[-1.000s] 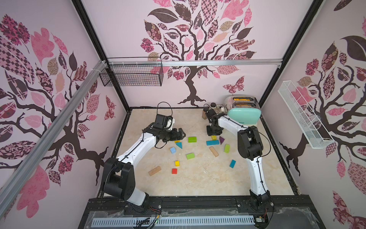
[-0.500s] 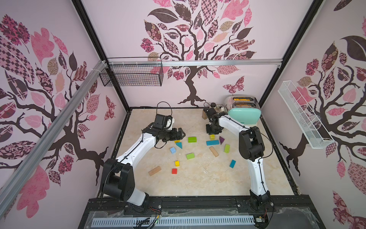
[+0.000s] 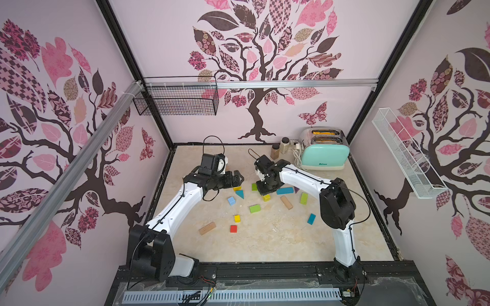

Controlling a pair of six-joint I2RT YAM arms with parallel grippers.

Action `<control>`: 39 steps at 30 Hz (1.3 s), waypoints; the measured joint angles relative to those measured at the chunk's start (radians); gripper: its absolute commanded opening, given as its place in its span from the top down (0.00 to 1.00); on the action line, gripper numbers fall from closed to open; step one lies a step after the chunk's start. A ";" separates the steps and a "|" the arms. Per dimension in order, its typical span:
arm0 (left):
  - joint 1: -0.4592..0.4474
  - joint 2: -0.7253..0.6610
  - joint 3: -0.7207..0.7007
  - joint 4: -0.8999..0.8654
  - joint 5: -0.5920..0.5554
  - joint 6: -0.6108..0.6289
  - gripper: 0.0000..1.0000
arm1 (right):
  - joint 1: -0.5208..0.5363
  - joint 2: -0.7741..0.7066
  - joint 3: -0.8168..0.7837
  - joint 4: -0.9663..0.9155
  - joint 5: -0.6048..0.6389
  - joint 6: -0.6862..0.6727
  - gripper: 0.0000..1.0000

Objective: Assemble a carrot with building blocks
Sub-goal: Place the building block at the center of the board, then pick up the building block from the center of the board.

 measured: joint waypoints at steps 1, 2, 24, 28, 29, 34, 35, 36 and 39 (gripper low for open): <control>0.008 -0.005 -0.007 0.000 0.001 -0.003 0.02 | 0.010 0.006 -0.004 0.001 -0.003 -0.004 0.93; 0.016 -0.008 -0.012 -0.001 0.001 -0.005 0.02 | 0.016 0.012 -0.006 0.005 -0.006 -0.010 0.92; 0.035 -0.003 -0.023 0.021 0.032 -0.021 0.02 | 0.013 0.083 0.013 0.048 0.036 -0.030 0.46; 0.035 -0.002 -0.023 0.024 0.038 -0.021 0.02 | 0.005 0.083 0.063 0.026 0.039 -0.030 0.39; 0.035 -0.002 -0.023 0.024 0.039 -0.020 0.02 | 0.003 0.081 0.073 0.021 0.040 -0.029 0.39; 0.035 -0.002 -0.023 0.022 0.039 -0.017 0.02 | -0.059 0.045 0.108 -0.032 0.074 -0.011 0.44; 0.035 -0.002 -0.023 0.021 0.041 -0.016 0.02 | -0.089 0.038 0.121 -0.046 0.090 -0.002 0.47; 0.035 -0.002 -0.023 0.021 0.043 -0.016 0.02 | -0.119 0.035 0.136 -0.058 0.108 0.008 0.49; 0.035 -0.002 -0.021 0.020 0.055 -0.014 0.02 | -0.233 0.038 0.181 -0.093 0.156 0.040 0.50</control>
